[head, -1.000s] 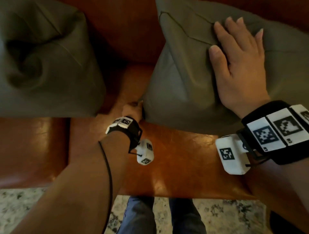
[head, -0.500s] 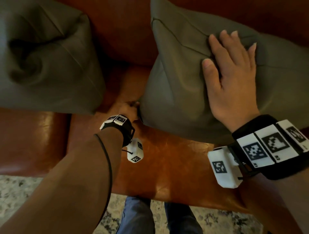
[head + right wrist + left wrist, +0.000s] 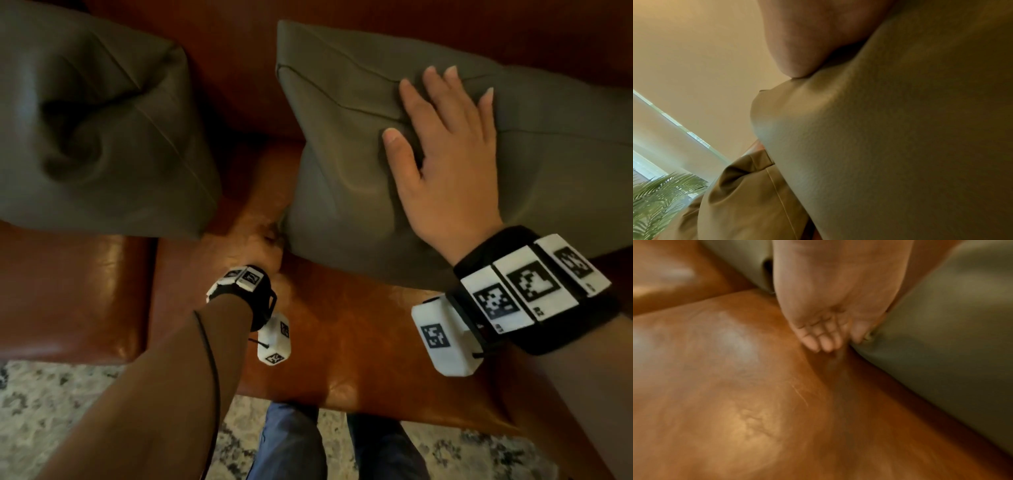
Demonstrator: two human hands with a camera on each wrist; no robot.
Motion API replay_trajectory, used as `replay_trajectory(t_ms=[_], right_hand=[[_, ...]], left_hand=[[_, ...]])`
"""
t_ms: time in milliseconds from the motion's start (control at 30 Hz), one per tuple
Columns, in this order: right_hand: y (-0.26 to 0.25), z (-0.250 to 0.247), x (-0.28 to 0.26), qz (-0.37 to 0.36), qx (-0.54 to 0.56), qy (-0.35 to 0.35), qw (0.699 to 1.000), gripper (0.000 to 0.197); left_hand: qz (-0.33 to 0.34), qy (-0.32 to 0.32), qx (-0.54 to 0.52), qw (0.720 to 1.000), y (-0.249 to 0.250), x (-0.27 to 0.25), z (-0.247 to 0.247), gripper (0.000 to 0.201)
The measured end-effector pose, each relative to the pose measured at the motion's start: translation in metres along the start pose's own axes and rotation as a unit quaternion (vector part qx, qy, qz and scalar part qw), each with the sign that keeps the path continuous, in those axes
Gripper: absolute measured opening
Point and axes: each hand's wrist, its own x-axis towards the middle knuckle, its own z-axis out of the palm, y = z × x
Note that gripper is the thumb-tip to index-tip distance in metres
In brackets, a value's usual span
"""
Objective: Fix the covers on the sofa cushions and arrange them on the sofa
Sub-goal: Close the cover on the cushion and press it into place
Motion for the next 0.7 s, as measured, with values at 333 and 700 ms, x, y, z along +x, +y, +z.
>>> replay_trajectory(t_ms=[333, 700], right_hand=[[0.024, -0.049, -0.026, 0.038, 0.075, 0.019, 0.996, 0.049], [0.105, -0.048, -0.008, 0.093, 0.066, 0.030, 0.993, 0.052]], left_hand=[[0.272, -0.016, 0.076, 0.959, 0.087, -0.144, -0.021, 0.016], [0.524, 0.110, 0.147, 0.832, 0.315, -0.189, -0.017, 0.031]])
